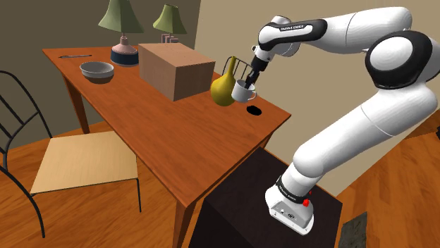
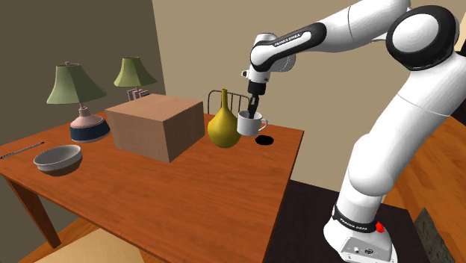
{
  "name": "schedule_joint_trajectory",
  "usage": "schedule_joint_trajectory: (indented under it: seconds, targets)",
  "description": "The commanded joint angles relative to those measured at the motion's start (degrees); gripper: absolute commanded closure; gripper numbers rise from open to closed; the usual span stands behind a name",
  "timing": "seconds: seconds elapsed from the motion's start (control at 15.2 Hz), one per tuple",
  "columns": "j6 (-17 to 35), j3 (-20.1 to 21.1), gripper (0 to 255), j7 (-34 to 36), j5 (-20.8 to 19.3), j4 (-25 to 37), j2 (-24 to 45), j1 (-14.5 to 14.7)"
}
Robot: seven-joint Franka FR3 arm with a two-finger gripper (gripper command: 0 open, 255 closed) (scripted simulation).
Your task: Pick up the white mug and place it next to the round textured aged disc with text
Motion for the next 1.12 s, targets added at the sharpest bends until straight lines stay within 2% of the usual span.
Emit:
schedule_joint_trajectory:
  seconds: [0.0, 1.06]
  targets:
    - [1.47, -0.29, 255, -0.58, 0.12, -1.05, 0.48, -0.08]
    - [14.14, -1.25, 255, -3.51, 2.42, -8.83, 5.71, 0.39]
